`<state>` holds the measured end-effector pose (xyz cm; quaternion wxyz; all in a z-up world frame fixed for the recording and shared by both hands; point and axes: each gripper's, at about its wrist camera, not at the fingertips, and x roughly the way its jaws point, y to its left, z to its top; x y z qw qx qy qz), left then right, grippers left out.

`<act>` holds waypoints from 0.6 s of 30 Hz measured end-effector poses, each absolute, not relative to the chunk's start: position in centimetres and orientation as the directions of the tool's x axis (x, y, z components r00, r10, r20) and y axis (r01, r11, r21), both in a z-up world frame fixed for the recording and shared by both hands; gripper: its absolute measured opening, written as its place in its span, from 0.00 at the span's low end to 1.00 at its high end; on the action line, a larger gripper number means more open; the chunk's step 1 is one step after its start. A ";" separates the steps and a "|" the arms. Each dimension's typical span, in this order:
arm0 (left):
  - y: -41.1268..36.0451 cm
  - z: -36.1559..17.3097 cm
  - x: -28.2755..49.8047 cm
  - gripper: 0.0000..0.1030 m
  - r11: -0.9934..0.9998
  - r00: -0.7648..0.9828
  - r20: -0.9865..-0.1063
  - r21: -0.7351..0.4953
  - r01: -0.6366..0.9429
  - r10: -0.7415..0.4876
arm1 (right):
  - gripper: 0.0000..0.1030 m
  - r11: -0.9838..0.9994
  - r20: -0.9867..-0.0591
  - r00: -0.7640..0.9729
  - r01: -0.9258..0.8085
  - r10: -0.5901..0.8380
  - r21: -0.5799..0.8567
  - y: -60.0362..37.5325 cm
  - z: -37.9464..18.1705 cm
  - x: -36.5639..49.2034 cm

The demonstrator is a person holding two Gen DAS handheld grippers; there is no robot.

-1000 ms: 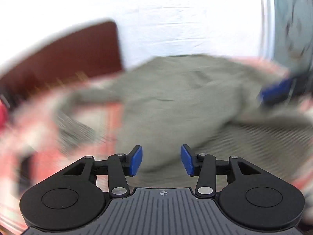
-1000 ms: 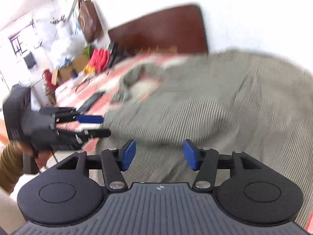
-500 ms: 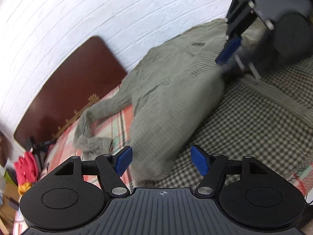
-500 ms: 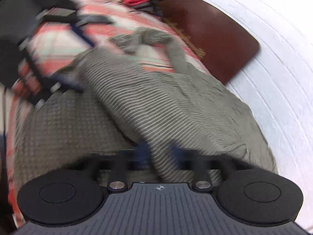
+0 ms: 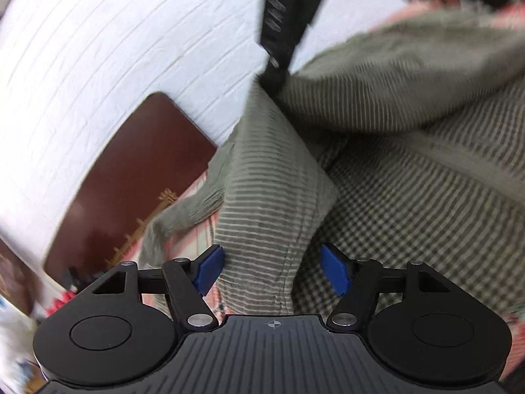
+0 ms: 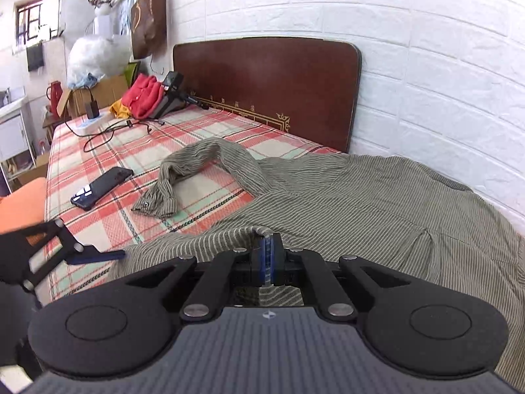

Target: Fold clothes

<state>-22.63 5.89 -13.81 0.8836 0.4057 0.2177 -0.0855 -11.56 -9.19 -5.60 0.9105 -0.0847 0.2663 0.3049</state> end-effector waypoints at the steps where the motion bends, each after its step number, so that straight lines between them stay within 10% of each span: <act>1: 5.7 -14.4 -22.4 0.63 0.635 0.890 -0.453 0.702 0.324 0.046 | 0.03 0.802 -0.535 0.674 -0.597 0.509 0.010 -9.3 -5.5 -11.7; 3: 5.6 -15.2 -21.9 0.36 0.609 0.884 -0.459 0.727 0.318 0.086 | 0.03 0.806 -0.535 0.677 -0.591 0.505 0.013 -9.3 -5.4 -11.7; 4: 5.6 -15.2 -21.7 0.07 0.610 0.882 -0.462 0.728 0.313 0.098 | 0.03 0.808 -0.536 0.678 -0.589 0.502 0.012 -9.3 -5.4 -11.7; 5: 6.0 -14.5 -21.8 0.02 0.647 0.882 -0.463 0.700 0.301 0.091 | 0.03 0.810 -0.537 0.680 -0.586 0.500 0.012 -9.3 -5.5 -11.7; 10: 9.4 -8.8 -22.6 0.00 0.876 0.892 -0.451 0.416 0.243 -0.033 | 0.23 0.810 -0.554 0.666 -0.586 0.499 0.025 -9.5 -6.3 -11.8; 12: 11.6 -6.3 -22.5 0.00 0.945 0.882 -0.459 0.231 0.233 -0.105 | 0.64 0.804 -0.546 0.664 -0.594 0.511 0.030 -9.8 -6.7 -12.2; 18: 16.5 -3.8 -20.9 0.01 0.974 0.853 -0.474 -0.156 0.163 -0.218 | 0.67 0.798 -0.470 0.711 -0.603 0.523 -0.024 -10.4 -7.2 -16.7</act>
